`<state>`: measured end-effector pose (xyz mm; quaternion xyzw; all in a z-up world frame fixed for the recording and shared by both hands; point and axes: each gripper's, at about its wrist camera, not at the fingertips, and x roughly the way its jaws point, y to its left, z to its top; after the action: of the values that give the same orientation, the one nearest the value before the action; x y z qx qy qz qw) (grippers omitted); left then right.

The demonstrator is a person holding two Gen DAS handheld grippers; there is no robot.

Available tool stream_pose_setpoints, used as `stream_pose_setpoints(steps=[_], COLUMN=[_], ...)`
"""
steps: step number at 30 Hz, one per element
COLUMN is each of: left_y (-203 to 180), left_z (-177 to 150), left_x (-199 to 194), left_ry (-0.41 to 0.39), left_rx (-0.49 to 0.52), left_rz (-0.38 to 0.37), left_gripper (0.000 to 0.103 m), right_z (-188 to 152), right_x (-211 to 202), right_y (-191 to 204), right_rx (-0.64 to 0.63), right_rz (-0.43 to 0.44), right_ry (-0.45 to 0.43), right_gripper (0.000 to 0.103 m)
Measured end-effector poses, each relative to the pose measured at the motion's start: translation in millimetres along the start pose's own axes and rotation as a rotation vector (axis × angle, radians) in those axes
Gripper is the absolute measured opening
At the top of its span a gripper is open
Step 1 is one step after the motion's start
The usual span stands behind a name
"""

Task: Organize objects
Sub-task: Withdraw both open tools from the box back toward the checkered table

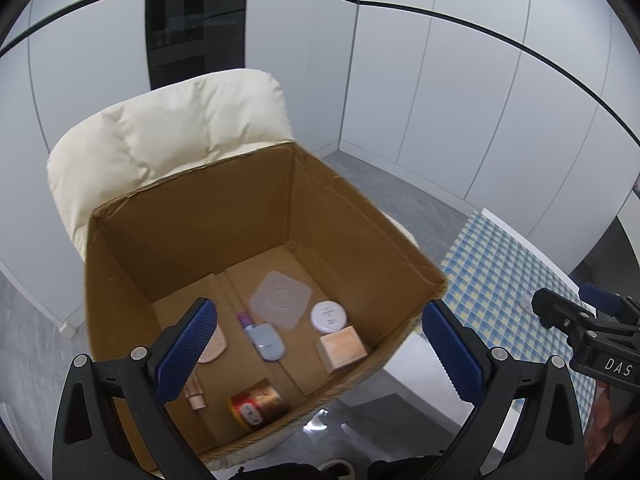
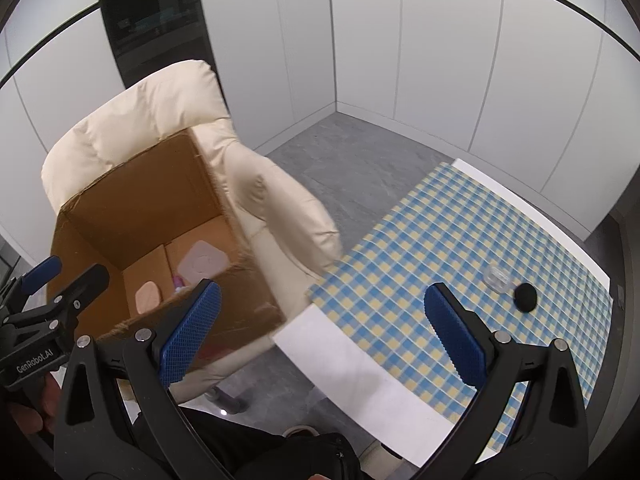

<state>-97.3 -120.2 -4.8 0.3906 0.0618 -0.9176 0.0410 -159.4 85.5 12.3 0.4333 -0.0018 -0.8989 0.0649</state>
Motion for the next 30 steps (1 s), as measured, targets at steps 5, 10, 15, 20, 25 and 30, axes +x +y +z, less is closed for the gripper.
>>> stream_pose_setpoints(steps=[5,10,15,20,25,30], left_y=[-21,-41,-56,-73,-90,-107], left_z=[1,0,0,-2,-4,-4], left_x=[4,6,7,9,11,13], left_ry=[0.003,0.006,0.006,0.009,0.014,0.016], left_rx=[0.023,0.049,0.070,0.093,0.114,0.135], left_rz=[-0.023,-0.045,-0.060,-0.080,-0.101,-0.122], left_gripper=[0.102,0.102,0.102,0.102,0.102,0.102], right_z=[-5,-10,-14,-18,-24,-32], right_x=[-5,-12,-18,-23,-28,-36], right_y=[-22,-43,-62,-78,-94,-112], right_rx=[0.028,0.055,0.084,0.107,0.131,0.159], right_rz=[-0.025,-0.048,-0.066,-0.085,-0.103,-0.128], right_ry=[-0.003,-0.007,-0.010,-0.013,-0.015,-0.018], right_gripper=[0.103,0.103,0.103,0.103,0.103,0.103])
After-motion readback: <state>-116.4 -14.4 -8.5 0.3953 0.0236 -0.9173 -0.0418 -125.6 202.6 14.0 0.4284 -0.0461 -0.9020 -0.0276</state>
